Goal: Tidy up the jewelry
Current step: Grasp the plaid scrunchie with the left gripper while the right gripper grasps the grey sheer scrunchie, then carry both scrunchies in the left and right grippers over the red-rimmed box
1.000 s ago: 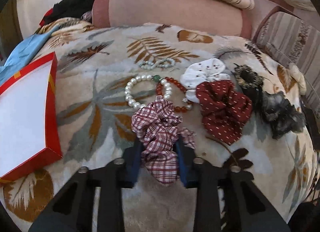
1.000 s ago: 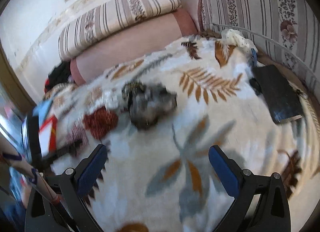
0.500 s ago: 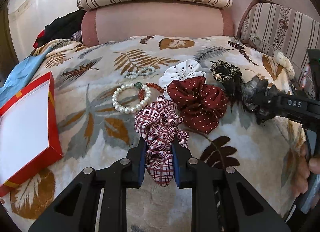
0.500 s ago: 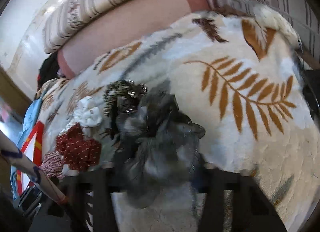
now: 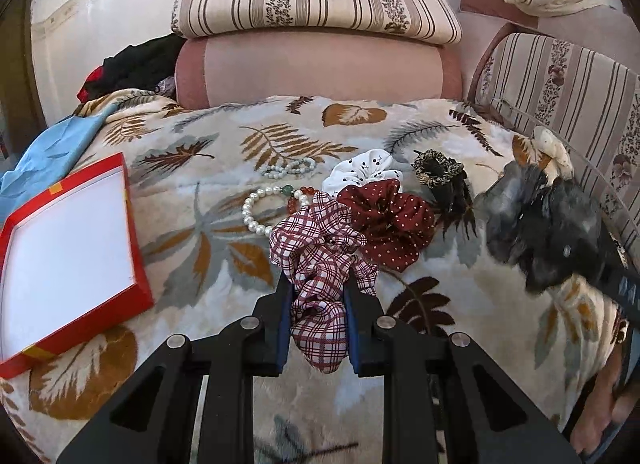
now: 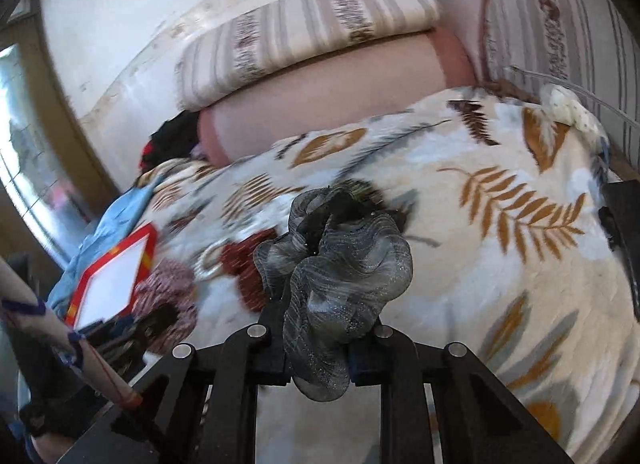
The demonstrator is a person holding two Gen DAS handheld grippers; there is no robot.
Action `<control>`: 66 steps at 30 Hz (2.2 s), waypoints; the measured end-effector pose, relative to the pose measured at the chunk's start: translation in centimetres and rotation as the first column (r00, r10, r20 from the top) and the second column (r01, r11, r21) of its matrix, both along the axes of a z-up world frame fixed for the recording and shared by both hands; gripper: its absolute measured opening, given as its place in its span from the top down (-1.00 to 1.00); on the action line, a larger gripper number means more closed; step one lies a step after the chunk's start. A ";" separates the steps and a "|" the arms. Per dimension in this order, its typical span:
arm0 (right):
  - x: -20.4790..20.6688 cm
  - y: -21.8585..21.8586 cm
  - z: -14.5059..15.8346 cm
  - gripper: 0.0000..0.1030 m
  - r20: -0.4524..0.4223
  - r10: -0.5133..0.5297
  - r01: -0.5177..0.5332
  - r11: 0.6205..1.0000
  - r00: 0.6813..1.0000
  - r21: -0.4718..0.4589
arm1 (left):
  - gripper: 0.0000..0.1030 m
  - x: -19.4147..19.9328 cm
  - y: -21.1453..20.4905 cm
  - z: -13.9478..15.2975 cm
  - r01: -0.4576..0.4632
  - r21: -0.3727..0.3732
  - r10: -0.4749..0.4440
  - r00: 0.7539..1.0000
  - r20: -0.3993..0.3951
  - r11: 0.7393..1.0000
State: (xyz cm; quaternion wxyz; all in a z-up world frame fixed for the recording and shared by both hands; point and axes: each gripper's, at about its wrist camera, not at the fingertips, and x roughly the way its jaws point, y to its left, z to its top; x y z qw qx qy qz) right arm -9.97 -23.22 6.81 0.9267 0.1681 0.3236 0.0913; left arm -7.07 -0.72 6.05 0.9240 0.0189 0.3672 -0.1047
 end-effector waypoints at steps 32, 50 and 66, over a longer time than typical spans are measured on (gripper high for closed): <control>-6.2 6.2 -0.7 0.60 -0.024 0.169 -0.170 0.985 0.985 -0.038 | 0.58 -6.6 3.2 3.0 -0.048 0.023 0.046 0.996 0.077 0.999; -6.4 7.1 -0.7 0.60 -0.044 0.191 -0.193 0.980 0.981 -0.046 | 0.58 -6.7 4.0 3.1 -0.090 0.010 0.089 0.993 0.078 0.996; -3.6 11.0 1.0 0.60 -0.057 0.282 -0.284 0.958 0.958 -0.032 | 0.57 -5.7 9.9 3.7 -0.222 -0.056 0.225 0.972 0.064 0.973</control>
